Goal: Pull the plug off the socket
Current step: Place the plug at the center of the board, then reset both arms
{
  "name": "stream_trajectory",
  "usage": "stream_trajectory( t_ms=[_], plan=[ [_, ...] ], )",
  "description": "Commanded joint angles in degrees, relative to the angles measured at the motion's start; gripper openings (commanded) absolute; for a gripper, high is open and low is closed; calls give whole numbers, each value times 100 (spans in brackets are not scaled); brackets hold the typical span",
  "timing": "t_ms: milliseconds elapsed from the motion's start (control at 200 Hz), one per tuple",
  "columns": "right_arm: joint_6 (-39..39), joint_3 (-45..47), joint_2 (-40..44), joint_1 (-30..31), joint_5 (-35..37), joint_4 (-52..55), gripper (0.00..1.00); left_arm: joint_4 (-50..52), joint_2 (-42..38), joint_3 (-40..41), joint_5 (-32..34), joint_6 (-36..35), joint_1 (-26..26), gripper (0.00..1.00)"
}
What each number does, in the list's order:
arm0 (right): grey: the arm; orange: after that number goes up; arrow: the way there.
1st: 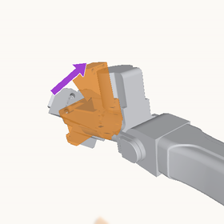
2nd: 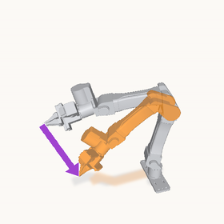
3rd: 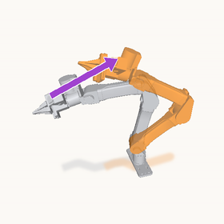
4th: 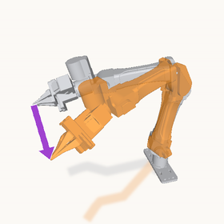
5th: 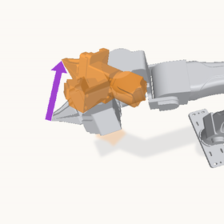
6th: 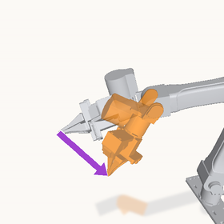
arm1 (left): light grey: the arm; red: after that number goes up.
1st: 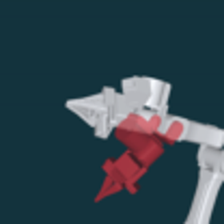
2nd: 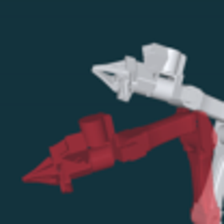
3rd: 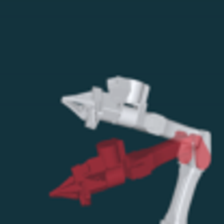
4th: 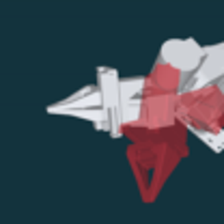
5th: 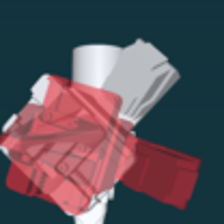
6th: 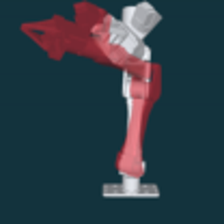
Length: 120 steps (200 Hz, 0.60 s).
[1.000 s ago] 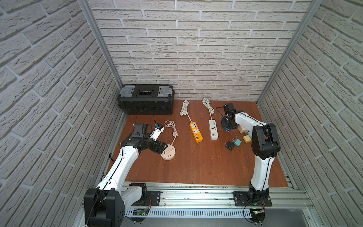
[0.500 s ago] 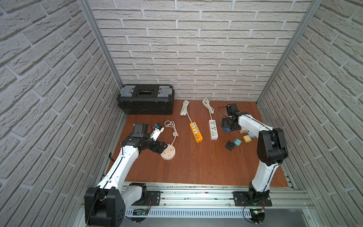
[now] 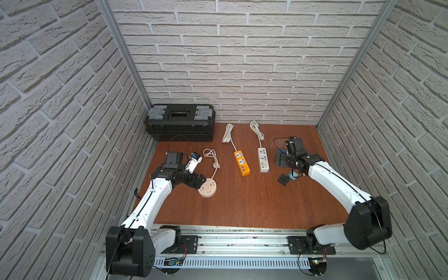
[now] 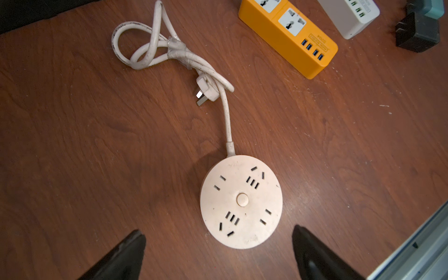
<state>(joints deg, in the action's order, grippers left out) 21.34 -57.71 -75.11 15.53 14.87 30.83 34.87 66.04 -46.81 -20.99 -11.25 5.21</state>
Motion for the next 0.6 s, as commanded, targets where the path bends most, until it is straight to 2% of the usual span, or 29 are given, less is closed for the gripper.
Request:
stream_trajectory(
  t_ms=[0, 160, 425, 500, 595],
  plan=[
    [-163, 565, 909, 283, 174, -471, 91, -235, 123, -91, 104, 183, -142, 98],
    [-167, 1652, 1976, 415, 275, -1037, 100, -453, 155, -31, 129, 297, -426, 98],
    [-700, 3485, 3462, 407, 966, -3134, 100, -1641, 570, 317, -115, 426, -1140, 98],
    [-788, 3567, 3708, 407, 1053, -3059, 100, -2105, 716, 367, -63, 642, -1258, 98],
    [-1054, 3491, 3851, 407, 754, -2767, 100, -3005, 753, 634, 219, 923, -1273, 98]
  ],
)
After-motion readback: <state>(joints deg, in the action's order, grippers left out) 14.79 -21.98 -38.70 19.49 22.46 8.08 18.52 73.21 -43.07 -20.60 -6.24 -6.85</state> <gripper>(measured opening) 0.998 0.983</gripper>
